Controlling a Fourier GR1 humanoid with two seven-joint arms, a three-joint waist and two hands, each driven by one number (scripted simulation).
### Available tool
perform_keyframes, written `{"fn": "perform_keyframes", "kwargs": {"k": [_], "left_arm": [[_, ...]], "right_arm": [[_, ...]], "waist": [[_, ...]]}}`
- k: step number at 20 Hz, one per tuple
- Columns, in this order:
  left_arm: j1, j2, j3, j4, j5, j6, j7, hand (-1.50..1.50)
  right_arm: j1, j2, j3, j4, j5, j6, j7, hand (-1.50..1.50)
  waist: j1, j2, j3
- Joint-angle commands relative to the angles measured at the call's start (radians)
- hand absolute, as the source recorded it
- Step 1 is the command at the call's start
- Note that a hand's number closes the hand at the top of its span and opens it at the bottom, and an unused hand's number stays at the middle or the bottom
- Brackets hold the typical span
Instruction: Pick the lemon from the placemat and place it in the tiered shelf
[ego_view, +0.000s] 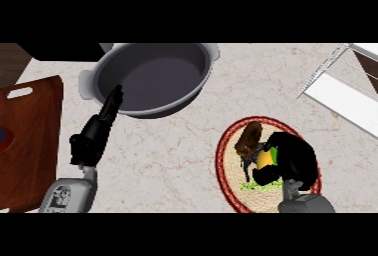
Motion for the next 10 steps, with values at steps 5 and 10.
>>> {"fn": "perform_keyframes", "kwargs": {"k": [5, 10], "left_arm": [[-0.039, -0.045, -0.028, 0.095, -0.032, 0.025, -0.018, 0.00], [-0.030, -0.010, -0.003, 0.056, -0.002, -0.010, 0.009, 0.00]], "right_arm": [[-0.367, 0.045, -0.003, 0.221, -0.087, -0.310, 0.404, 1.50], [-0.524, 0.045, -0.026, 0.217, -0.036, -0.521, 0.435, 1.50]], "waist": [[0.018, 0.004, -0.003], [0.023, -0.004, -0.004]]}}
